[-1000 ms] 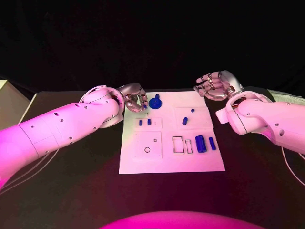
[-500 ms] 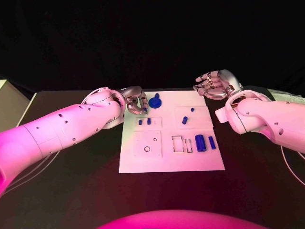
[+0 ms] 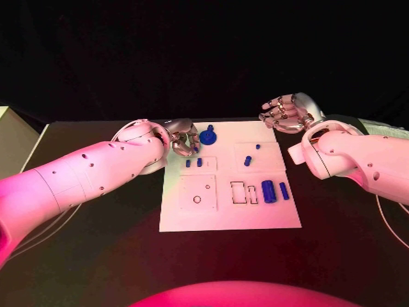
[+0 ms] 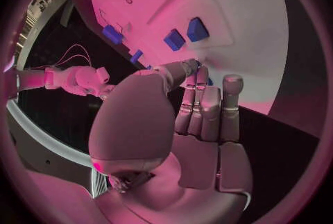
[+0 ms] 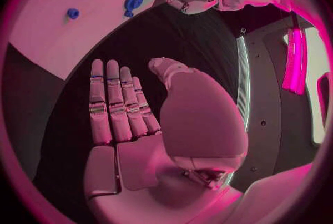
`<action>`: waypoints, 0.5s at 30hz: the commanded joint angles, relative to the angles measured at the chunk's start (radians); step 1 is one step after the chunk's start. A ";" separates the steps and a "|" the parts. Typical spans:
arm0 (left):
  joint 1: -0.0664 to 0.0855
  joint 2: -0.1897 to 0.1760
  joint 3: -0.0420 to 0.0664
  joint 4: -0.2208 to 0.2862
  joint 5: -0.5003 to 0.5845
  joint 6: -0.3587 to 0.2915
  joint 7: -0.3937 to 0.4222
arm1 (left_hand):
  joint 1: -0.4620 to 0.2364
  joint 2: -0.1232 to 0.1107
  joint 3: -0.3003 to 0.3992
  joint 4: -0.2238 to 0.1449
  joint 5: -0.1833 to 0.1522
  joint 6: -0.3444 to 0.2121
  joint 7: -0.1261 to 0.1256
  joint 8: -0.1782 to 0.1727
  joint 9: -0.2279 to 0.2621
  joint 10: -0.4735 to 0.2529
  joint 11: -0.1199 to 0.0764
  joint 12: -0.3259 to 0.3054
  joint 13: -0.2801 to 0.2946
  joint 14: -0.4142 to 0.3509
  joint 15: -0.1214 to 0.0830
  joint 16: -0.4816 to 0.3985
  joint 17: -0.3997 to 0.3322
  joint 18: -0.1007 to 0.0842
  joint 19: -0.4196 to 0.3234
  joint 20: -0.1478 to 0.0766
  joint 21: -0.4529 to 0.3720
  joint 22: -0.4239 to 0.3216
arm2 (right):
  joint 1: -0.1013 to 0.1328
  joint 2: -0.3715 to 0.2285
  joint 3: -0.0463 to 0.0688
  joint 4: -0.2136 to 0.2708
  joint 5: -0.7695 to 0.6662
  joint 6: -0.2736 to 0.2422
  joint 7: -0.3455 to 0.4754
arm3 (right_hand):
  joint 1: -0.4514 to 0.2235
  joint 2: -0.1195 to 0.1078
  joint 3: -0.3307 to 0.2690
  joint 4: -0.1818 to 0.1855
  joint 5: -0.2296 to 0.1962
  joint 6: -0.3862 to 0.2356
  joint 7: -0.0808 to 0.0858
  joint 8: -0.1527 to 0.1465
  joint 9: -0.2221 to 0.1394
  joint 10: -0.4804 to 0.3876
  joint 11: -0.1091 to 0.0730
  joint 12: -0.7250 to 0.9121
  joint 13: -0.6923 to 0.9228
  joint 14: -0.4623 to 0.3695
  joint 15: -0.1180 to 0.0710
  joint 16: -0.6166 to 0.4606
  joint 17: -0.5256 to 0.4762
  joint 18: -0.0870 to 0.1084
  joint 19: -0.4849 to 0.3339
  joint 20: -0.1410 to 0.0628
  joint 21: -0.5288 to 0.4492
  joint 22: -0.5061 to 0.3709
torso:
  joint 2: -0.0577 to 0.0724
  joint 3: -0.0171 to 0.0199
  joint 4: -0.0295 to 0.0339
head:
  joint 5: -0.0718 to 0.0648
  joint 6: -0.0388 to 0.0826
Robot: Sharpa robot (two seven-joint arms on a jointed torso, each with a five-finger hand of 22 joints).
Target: Assemble the parts on the task board
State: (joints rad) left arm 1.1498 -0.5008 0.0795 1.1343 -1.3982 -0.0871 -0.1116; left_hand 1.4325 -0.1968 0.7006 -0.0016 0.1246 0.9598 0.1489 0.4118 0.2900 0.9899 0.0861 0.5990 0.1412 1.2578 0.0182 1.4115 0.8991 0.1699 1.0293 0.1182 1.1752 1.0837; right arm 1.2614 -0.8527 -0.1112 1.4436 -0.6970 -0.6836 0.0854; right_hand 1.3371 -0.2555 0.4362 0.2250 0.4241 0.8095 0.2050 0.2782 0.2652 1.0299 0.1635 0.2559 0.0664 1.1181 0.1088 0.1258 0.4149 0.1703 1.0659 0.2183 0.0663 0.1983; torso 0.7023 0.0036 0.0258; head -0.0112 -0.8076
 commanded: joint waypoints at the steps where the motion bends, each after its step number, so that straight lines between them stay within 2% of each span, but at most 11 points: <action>1: -0.001 0.004 0.000 -0.003 -0.006 0.015 0.003 | -0.001 0.005 -0.002 -0.007 0.003 0.008 0.002 -0.002 0.001 0.008 -0.001 -0.007 0.001 -0.003 0.002 0.001 -0.001 -0.018 0.002 0.003 0.002 0.002 | 0.000 0.001 0.000 0.001 -0.005 0.010 0.014 | -0.002 0.002 0.003 -0.002 0.004 -0.006 0.030 0.003 -0.001 -0.001 0.003 0.003 -0.001 0.005 0.004 -0.004 -0.001 0.014 -0.004 0.003 0.002 -0.001 | 0.000 -0.0001 -0.0004 | 0.000 -0.001; 8: -0.001 0.004 -0.001 -0.011 -0.011 0.016 -0.005 | -0.001 0.006 -0.001 -0.008 0.003 0.008 0.002 -0.003 0.001 0.009 -0.001 -0.007 0.000 -0.004 0.002 0.000 -0.004 -0.018 0.002 0.003 0.002 0.001 | 0.000 -0.001 0.000 0.002 -0.005 0.010 0.013 | -0.002 0.002 0.003 -0.002 0.004 -0.006 0.030 0.003 -0.001 -0.001 0.003 0.003 -0.001 0.005 0.004 -0.004 -0.001 0.014 -0.004 0.003 0.002 -0.001 | 0.000 -0.0001 0.0010 | -0.002 -0.002; 15: -0.001 0.003 -0.001 -0.010 -0.015 0.010 -0.008 | 0.001 0.007 -0.001 -0.010 0.003 0.009 0.002 -0.004 0.002 0.010 -0.001 -0.008 0.000 -0.005 0.002 0.000 -0.004 -0.019 0.003 0.003 0.003 0.003 | 0.000 0.000 0.000 0.002 -0.005 0.010 0.014 | -0.002 0.002 0.003 -0.002 0.004 -0.006 0.030 0.003 -0.001 -0.001 0.003 0.003 -0.001 0.005 0.004 -0.004 -0.001 0.014 -0.004 0.003 0.002 -0.001 | 0.000 -0.0004 -0.0002 | -0.001 -0.003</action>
State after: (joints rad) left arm 1.1509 -0.4974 0.0798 1.1256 -1.4014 -0.0872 -0.1117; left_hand 1.4309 -0.1984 0.6981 -0.0045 0.1245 0.9620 0.1519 0.4117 0.2899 0.9904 0.0857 0.5951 0.1415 1.2578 0.0182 1.4115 0.8964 0.1699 1.0293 0.1182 1.1751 1.0855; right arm 1.2614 -0.8535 -0.1113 1.4440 -0.6970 -0.6836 0.0855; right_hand 1.3371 -0.2555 0.4362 0.2250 0.4241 0.8095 0.2050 0.2782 0.2652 1.0299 0.1635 0.2559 0.0664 1.1181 0.1088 0.1258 0.4150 0.1703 1.0659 0.2183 0.0663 0.1983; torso 0.7026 0.0034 0.0263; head -0.0130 -0.8107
